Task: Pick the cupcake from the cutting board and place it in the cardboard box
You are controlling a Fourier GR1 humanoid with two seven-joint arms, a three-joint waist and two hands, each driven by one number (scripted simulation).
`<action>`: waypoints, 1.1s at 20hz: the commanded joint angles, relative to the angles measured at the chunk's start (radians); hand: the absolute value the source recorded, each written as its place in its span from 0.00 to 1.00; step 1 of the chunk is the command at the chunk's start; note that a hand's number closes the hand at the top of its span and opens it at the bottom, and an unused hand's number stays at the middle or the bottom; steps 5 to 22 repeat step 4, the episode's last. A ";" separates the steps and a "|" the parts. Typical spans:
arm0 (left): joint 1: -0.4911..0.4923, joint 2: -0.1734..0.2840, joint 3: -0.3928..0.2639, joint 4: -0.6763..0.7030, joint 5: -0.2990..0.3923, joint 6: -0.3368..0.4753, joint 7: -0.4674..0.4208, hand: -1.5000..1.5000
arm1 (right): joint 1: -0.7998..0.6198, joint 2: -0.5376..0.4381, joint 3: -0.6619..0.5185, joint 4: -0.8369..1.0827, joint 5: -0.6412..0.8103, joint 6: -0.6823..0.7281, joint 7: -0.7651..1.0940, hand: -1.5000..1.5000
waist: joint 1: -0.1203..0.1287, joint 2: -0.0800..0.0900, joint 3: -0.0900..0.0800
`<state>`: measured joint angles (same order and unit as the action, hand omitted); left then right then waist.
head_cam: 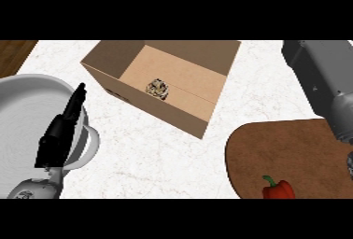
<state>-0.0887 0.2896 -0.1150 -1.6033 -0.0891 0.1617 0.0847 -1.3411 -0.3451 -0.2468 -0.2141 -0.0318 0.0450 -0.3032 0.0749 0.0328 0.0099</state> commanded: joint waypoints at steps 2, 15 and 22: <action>0.048 -0.004 -0.003 0.037 0.007 -0.014 0.004 0.50 | 0.072 -0.146 -0.018 0.029 -0.004 0.142 -0.070 0.00 | 0.016 0.018 -0.007; 0.006 0.005 0.010 0.031 0.004 -0.011 0.036 0.50 | 0.073 -0.175 -0.009 0.031 0.005 0.211 -0.091 0.00 | 0.012 0.014 -0.006; 0.006 0.005 0.010 0.031 0.004 -0.011 0.036 0.50 | 0.073 -0.175 -0.009 0.031 0.005 0.211 -0.091 0.00 | 0.012 0.014 -0.006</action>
